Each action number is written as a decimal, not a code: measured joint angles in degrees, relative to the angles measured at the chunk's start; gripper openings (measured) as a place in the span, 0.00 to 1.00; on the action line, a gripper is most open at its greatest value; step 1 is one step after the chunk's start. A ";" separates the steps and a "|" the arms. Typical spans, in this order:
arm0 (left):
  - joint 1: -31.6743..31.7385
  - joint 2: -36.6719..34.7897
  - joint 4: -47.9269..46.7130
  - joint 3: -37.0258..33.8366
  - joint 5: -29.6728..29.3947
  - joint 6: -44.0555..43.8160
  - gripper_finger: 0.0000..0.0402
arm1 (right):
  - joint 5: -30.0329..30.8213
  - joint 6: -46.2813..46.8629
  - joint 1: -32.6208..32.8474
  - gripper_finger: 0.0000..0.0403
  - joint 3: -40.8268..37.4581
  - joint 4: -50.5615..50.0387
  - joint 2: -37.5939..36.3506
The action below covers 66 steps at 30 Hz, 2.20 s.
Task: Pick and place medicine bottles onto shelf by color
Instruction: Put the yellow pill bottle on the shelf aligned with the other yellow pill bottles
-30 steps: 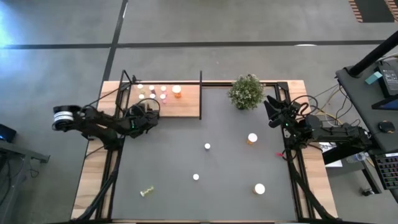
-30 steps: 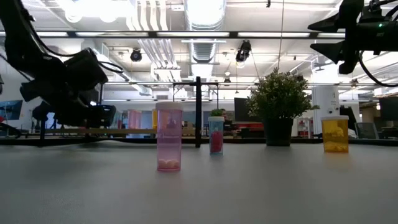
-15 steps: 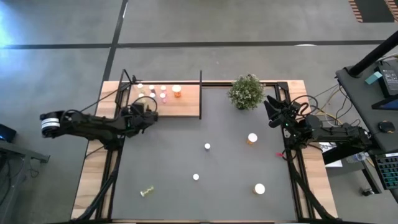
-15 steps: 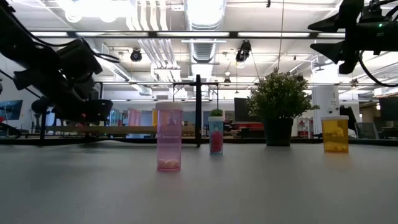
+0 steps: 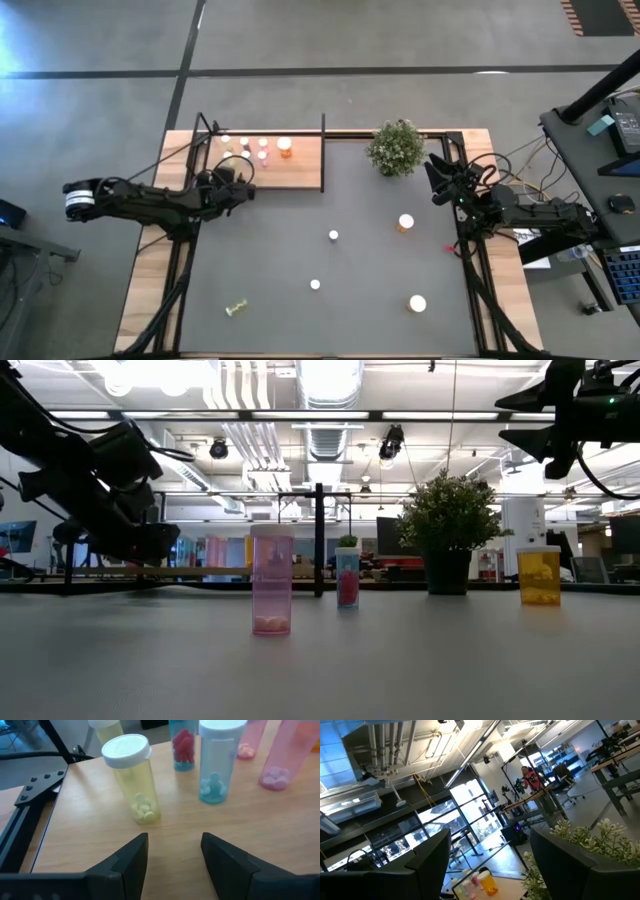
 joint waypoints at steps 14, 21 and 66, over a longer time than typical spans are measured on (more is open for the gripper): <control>-2.54 -0.71 -2.32 0.11 1.59 4.98 0.43 | 0.00 -0.01 0.01 0.65 0.00 0.00 -0.01; -3.13 -0.93 -2.36 0.10 4.35 5.05 0.43 | -0.01 -0.01 0.02 0.65 0.00 0.00 0.00; -16.16 -4.53 -2.08 -0.03 11.89 19.75 0.43 | 0.00 -0.02 0.01 0.65 0.00 -0.04 -0.02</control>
